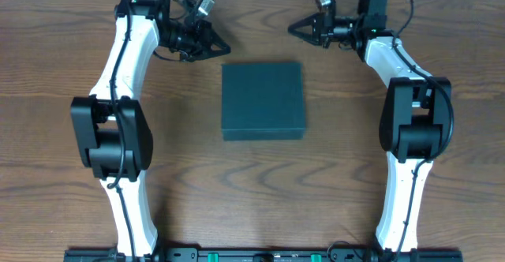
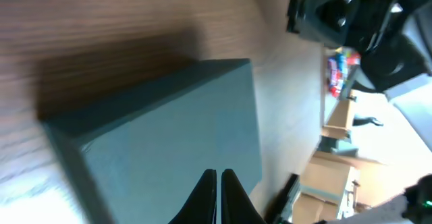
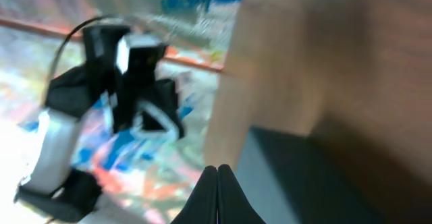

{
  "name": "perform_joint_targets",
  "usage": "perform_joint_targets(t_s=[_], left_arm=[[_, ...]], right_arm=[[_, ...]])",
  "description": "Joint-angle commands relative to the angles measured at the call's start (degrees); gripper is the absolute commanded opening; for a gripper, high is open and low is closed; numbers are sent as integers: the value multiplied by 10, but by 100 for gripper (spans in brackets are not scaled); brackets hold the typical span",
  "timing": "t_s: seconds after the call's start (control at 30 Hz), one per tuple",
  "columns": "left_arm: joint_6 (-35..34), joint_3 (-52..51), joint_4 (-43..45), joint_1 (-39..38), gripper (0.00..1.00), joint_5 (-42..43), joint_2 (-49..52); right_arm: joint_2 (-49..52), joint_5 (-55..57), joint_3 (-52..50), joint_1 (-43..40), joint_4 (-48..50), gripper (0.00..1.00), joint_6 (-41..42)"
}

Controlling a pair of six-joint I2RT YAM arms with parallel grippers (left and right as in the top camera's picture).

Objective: Pack container

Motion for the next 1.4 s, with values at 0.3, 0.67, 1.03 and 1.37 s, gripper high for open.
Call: perform_joint_targets(t_s=[0.3,0.67,1.03,1.37], left_arm=[[35,5,-121,0,6,-166,-243],[119,4,-259,0,6,-220,-401],[142,-127,-282,0,6,-200,-593],[141,-316,-263,0,6,-201,-793]], right_arm=[[-5,301,36,3,-17,2,-63],[-112,624,67,16,-250,2,-196],[-422,647,65,57,-603,2,-288],[-614,756,-27,192,-764,1,-290]])
